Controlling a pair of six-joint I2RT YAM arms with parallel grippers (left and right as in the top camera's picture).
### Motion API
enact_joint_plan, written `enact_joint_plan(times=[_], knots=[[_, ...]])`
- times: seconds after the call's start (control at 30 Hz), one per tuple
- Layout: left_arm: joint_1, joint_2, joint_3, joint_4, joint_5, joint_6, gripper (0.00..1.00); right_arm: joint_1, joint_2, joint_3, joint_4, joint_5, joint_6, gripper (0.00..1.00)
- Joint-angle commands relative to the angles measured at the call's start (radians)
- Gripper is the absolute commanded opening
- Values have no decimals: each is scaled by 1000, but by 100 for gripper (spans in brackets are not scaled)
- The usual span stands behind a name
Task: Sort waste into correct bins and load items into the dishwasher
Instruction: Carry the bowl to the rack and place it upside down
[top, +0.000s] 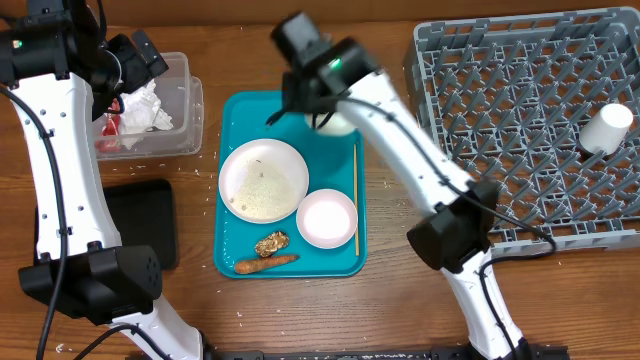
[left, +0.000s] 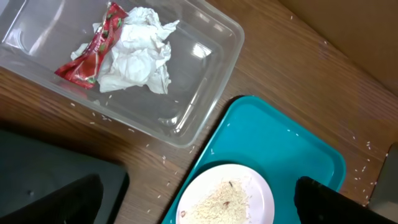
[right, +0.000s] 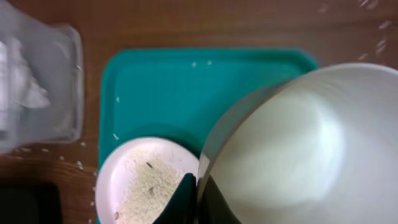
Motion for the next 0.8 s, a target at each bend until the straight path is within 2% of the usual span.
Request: enact_joint_plan(times=[0.0,0.07,0.2,0.37,0.53,0.7,0.77], knots=[[-2,-2,-3,0,-3,-10,100,-140,-6,182,-70,11,-69,4],[-2,-1,-3,0,-3,-10,100,-222,-6,247,-107,-18,-89,4],[-2,-1,-3,0,-3,-10,100,-481,-1,268,-107,-401,-241,4],[-2,-2,-3,0,-3,-10,100,-703,19,141,-55,-895,-410,4],[-2,-1,-3,0,-3,-10,99,-827,22,-73,65,-1191,-461,4],[-2,-2,-3,0,-3,-10,100,-853,22,-288,217,-1383,-460,4],[-2,-2,-3,0,-3,-10,100,-853,22,-347,250,-1404,-458,4]])
